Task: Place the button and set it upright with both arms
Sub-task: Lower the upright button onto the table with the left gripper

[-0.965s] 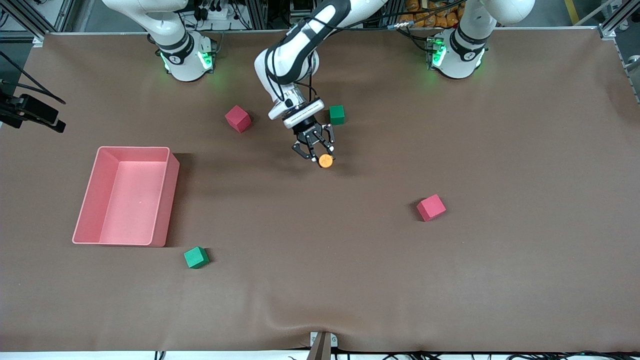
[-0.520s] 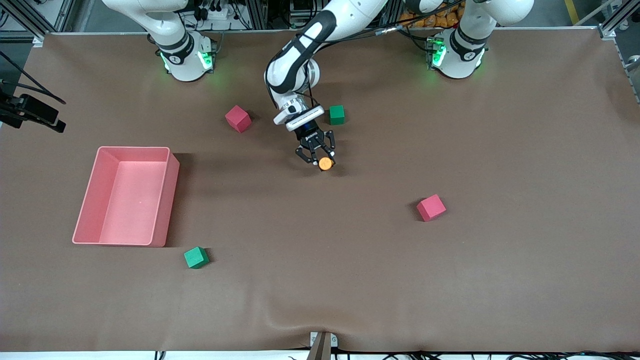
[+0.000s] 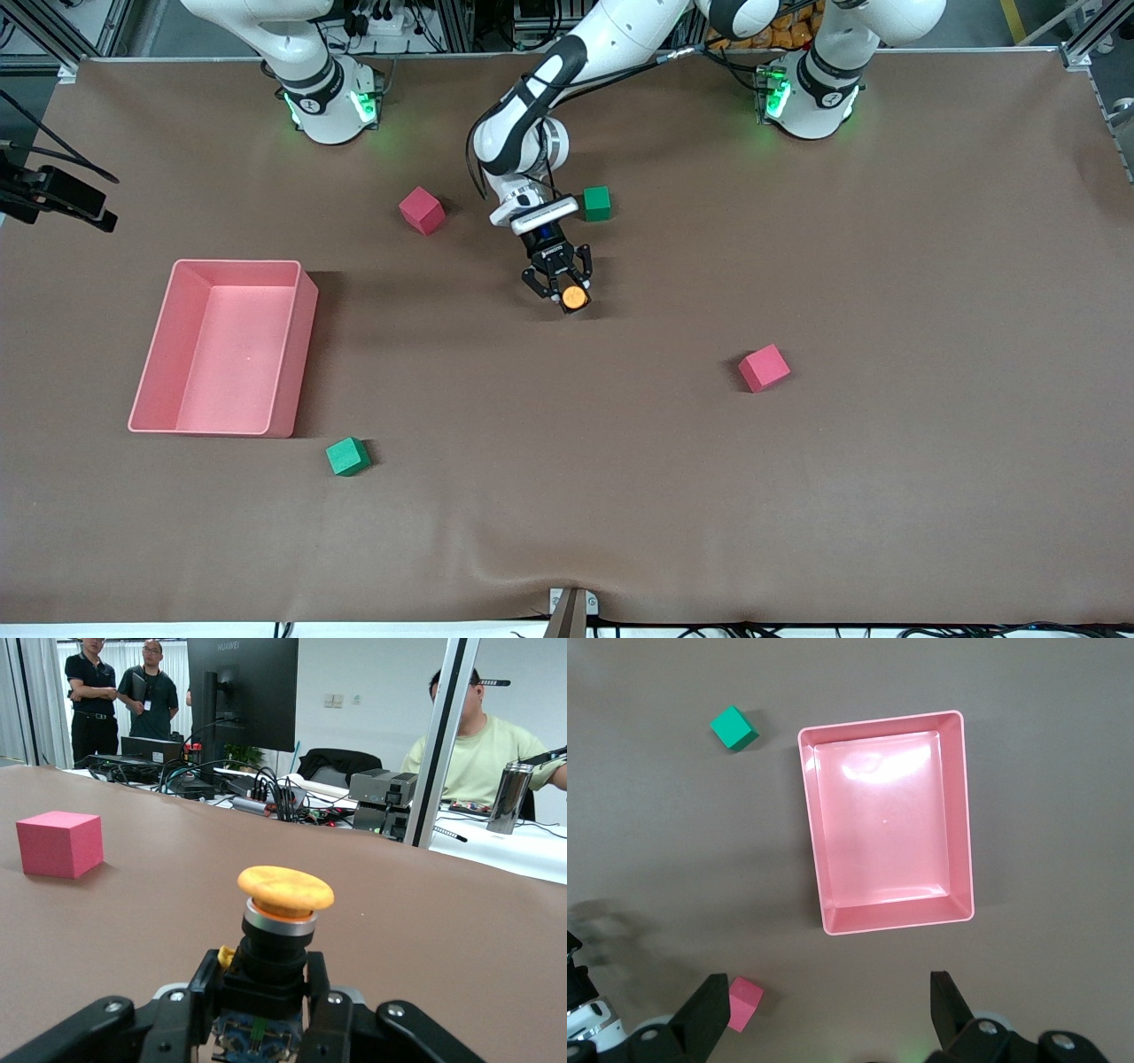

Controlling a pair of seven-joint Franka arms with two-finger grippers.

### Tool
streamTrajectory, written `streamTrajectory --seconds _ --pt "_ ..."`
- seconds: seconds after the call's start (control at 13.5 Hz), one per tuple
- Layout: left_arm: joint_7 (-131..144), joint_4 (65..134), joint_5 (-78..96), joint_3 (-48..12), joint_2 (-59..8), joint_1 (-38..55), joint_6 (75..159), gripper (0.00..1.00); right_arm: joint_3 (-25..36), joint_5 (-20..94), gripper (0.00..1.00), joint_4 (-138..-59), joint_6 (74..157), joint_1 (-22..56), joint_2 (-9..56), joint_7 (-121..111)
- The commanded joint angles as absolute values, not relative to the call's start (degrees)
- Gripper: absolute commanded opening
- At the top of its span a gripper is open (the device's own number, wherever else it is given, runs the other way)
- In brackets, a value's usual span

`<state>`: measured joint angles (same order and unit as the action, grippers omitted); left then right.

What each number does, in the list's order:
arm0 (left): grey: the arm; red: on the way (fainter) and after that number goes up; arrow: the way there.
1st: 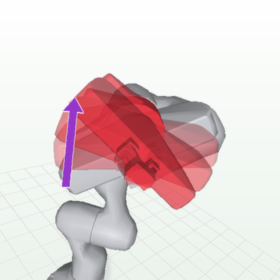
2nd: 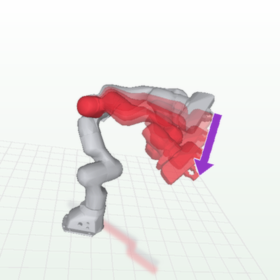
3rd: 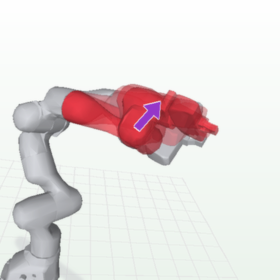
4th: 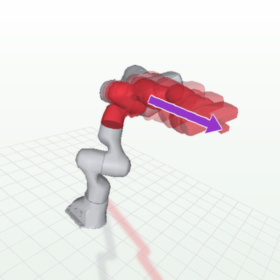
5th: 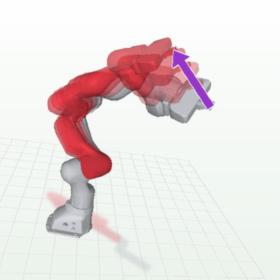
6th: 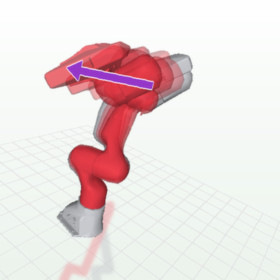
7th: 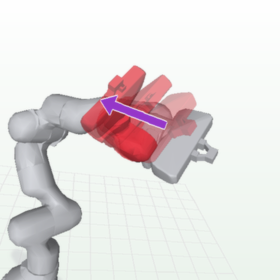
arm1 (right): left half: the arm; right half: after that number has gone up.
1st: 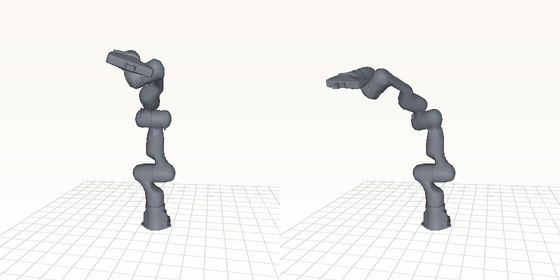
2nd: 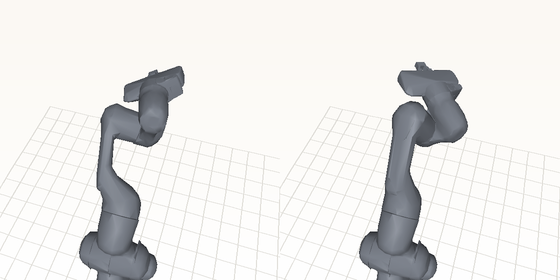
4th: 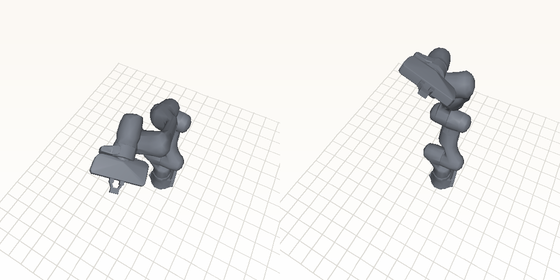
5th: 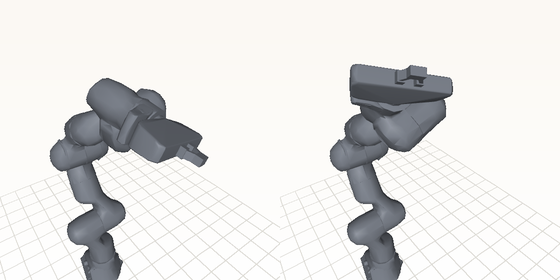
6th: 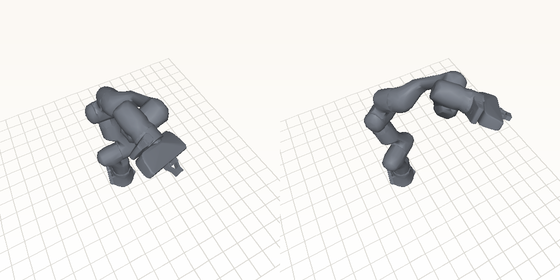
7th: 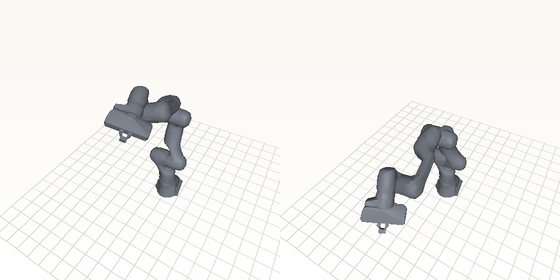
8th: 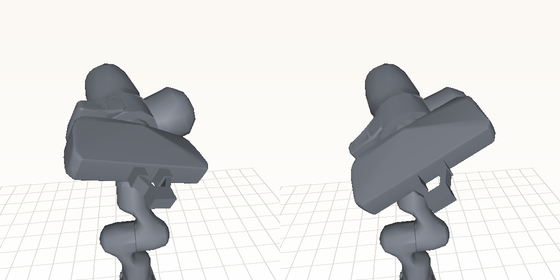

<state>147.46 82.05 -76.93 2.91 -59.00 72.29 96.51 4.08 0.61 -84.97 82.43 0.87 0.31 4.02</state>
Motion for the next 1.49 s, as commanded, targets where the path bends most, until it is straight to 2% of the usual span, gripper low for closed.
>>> streamTrajectory --seconds 0.0,1.41 --pt "148.53 79.19 -78.66 3.34 -61.08 72.86 95.01 0.0 3.96 -0.79 1.0 -84.29 81.65 1.41 0.35 4.66" --pt "153.19 78.93 -81.03 4.13 -65.21 72.42 96.5 0.0 3.96 -0.79 1.0 -84.29 81.74 1.32 0.35 4.83"
